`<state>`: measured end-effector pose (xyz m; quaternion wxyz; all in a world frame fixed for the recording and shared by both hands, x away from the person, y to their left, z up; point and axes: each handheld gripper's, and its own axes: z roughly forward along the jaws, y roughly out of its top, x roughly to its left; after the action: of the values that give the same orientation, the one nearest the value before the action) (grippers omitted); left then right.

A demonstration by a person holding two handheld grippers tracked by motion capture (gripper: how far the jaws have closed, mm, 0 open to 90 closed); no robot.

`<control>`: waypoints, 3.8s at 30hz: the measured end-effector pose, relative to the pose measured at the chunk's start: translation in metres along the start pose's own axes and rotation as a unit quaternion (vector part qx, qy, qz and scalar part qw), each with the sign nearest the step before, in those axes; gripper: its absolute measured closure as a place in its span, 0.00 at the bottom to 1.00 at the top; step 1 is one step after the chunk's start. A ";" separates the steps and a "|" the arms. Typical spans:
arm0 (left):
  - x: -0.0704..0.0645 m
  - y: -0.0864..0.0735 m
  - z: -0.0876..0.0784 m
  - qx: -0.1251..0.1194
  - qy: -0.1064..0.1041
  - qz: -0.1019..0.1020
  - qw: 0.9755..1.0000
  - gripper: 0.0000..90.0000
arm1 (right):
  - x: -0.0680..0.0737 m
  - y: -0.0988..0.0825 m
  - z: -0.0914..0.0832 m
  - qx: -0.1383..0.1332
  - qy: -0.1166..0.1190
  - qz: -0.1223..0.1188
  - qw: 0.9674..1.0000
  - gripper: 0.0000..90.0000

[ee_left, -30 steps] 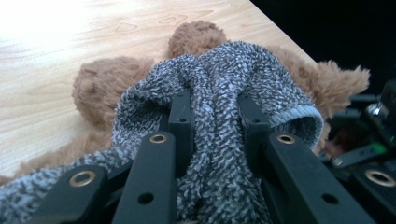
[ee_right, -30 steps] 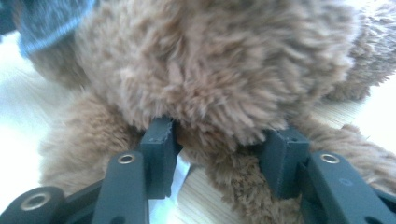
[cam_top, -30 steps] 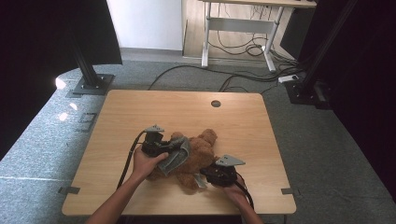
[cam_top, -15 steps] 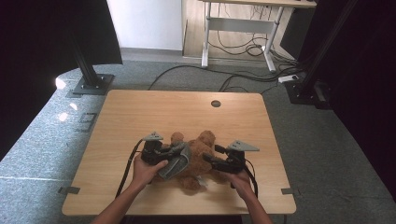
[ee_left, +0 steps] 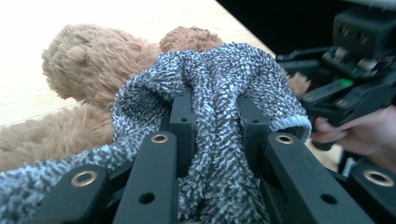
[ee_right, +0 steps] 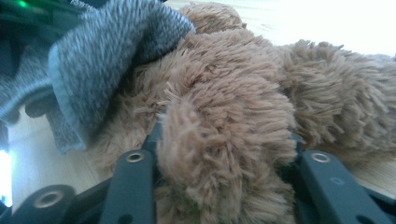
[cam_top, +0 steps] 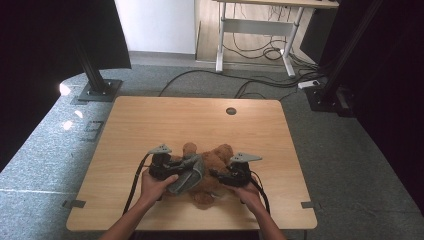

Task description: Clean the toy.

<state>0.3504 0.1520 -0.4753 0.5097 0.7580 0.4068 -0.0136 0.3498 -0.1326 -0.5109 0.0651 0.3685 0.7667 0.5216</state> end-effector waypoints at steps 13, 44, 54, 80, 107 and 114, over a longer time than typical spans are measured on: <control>-0.003 0.016 -0.007 0.004 -0.007 -0.007 1.000 0.79 | 0.015 -0.010 -0.005 -0.038 -0.049 -0.053 0.997 0.70; 0.022 0.022 -0.028 0.031 0.031 -0.039 0.998 0.81 | 0.030 -0.026 -0.012 -0.039 -0.036 -0.084 0.995 0.72; 0.052 -0.021 -0.089 -0.015 0.043 -0.087 0.995 0.80 | 0.036 -0.033 -0.016 -0.039 -0.039 -0.095 0.994 0.72; 0.003 -0.023 -0.042 0.019 -0.127 -0.083 0.988 0.80 | 0.025 -0.019 0.003 -0.049 -0.094 -0.083 0.991 0.75; 0.050 0.005 0.026 0.047 -0.011 -0.097 0.994 0.80 | -0.041 0.024 0.040 -0.101 -0.134 -0.007 0.986 0.79; 0.053 -0.009 0.016 0.066 -0.015 -0.095 0.993 0.80 | -0.025 0.004 0.030 -0.115 -0.102 -0.045 0.987 0.80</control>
<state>0.3861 0.1729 -0.5131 0.4613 0.7473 0.4677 -0.1000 0.3840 -0.1250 -0.5275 0.2084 0.3749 0.7070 0.5623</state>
